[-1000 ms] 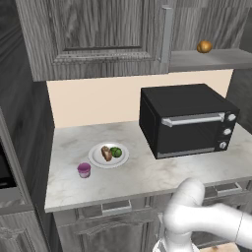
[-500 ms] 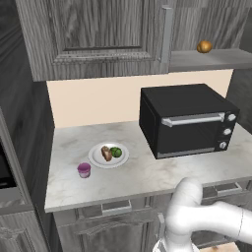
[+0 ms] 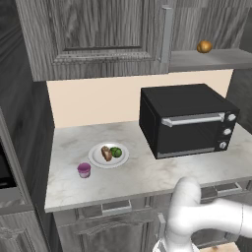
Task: Pick the avocado and bread from the counter and place them on the plate. Then pick the jam from the cabinet and place it next to the plate. Lastly close the cabinet door.
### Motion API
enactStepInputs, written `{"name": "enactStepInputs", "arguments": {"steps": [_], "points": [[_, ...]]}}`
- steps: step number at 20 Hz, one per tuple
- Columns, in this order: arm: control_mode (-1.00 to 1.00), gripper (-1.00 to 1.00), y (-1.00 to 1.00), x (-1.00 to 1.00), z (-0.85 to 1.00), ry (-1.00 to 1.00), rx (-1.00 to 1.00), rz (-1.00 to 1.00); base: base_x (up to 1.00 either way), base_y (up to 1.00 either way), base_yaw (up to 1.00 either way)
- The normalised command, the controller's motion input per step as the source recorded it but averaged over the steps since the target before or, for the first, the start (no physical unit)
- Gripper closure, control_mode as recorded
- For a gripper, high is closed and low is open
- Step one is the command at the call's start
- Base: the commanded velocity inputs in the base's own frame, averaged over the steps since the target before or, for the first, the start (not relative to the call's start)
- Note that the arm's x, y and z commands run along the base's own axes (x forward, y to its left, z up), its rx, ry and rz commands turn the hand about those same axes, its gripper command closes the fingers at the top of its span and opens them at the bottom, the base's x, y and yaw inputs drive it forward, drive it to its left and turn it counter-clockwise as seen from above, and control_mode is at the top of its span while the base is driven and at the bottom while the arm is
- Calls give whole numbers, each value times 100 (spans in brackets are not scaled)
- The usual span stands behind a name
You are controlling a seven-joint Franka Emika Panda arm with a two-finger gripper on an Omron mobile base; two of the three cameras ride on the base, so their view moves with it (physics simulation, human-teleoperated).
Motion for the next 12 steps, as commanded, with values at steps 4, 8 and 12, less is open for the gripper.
{"name": "enactStepInputs", "arguments": {"steps": [4, 8, 12], "points": [[-100, -100, 41, -45, 28, -27, -45, 0, 0, 0, 0], [-100, -100, 49, -69, 24, -41, -42, 0, 0, 0, 0], [-100, -100, 62, -24, 37, -14, -45, -5, 0, 0, 0]]}}
